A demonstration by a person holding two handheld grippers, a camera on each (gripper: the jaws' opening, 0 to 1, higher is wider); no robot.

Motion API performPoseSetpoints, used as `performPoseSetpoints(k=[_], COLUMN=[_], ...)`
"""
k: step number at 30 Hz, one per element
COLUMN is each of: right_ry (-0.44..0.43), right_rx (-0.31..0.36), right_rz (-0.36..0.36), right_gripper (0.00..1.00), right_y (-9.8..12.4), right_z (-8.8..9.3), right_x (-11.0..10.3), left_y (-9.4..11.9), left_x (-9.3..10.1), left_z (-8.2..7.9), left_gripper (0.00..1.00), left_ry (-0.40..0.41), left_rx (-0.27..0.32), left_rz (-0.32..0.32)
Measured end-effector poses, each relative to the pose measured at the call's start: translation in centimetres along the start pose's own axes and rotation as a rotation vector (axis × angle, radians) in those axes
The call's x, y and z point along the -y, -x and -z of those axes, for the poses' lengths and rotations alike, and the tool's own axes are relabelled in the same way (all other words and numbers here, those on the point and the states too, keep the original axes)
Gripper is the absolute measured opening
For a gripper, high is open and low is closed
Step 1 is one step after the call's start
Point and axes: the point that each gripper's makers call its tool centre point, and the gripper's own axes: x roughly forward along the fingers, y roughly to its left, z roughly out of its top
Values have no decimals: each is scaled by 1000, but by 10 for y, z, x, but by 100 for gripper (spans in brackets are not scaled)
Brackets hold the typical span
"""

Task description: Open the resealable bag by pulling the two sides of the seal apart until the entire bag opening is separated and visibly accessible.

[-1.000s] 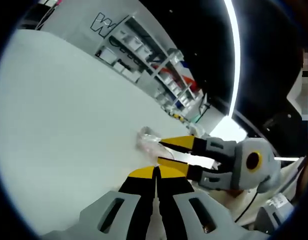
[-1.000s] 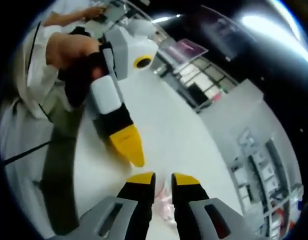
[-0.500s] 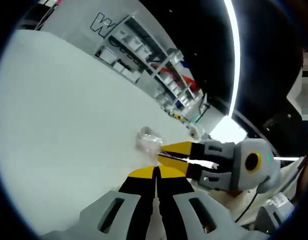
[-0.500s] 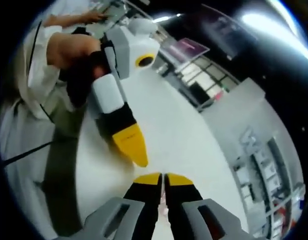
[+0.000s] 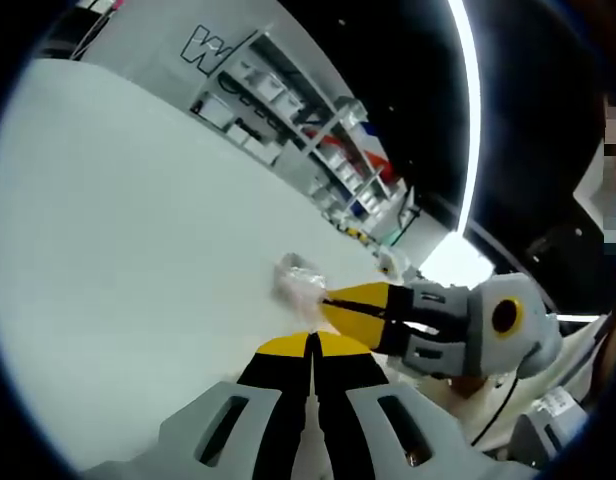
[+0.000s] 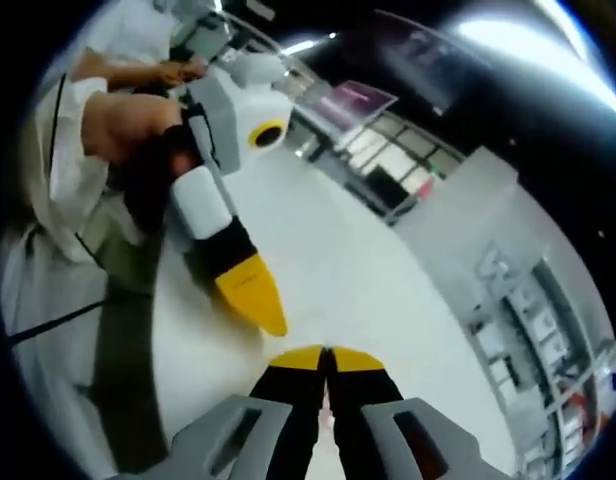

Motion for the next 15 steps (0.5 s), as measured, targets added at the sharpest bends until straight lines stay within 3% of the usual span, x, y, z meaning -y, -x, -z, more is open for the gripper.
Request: performPoseSetpoints(k=[4,6,9,15], right_ry=[-42,-83,-130,-330], right_rx=[15,28,45,114], right_rz=[19,29,42,50], right_gripper=[0,0,0,0], right_y=[2,3,6,11], right_z=[0,0,-1,0], right_x=[4,9,15,26], left_y=[0,1,1,2], left_x=[0,1,3,6], left_z=[-1,-5,-4,-7], left_gripper=[2,7,10,13], left_ry=[-27,-86,-75,-138], left_rx=[6,33,32,65], left_rz=[-16,-17,-8,-7])
